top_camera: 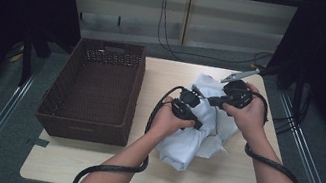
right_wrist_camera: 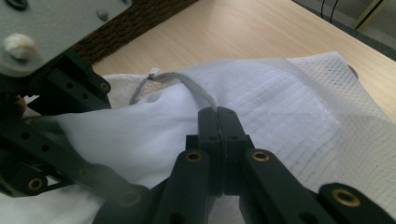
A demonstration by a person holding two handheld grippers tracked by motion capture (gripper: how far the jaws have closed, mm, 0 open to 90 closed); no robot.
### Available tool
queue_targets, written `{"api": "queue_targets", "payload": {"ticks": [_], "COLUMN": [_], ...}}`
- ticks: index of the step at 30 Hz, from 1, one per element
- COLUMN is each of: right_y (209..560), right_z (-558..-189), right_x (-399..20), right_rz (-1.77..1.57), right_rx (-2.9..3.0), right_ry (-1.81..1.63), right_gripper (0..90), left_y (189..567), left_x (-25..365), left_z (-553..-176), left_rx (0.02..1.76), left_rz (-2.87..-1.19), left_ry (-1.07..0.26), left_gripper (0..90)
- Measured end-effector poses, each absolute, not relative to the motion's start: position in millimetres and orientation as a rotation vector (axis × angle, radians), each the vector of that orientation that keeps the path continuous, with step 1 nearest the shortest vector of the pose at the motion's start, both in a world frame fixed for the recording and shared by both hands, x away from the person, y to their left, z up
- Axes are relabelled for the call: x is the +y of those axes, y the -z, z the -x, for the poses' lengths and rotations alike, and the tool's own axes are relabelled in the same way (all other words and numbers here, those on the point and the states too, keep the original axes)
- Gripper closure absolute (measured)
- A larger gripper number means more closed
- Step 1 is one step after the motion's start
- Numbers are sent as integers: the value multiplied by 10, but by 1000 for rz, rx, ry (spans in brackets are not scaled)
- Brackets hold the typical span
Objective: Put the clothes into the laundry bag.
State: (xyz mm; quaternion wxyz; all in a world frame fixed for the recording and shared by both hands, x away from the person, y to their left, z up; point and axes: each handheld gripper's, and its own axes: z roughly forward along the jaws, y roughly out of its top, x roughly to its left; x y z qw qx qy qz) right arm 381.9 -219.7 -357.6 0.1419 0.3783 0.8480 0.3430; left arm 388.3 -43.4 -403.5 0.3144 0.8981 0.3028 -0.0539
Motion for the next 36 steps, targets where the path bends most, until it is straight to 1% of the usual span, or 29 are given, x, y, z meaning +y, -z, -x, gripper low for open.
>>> {"api": "queue_targets", "payload": {"ticks": [17,36], "right_y": [3596,3726], "right_z": [-3796,-3786], "right_x": [-2247,-2233], "right_rz": [-1088,-1093], "right_rx": [2459,2492], "right_ry": [-986,-966], "right_gripper": [900,900], "left_y": [4078,4369], "left_x": [-527,-440], "left_z": [-3964,-4006], "left_rx": [807,887], "left_rz": [-2372,-2365], "left_ry": [112,109], "left_gripper": [712,684]}}
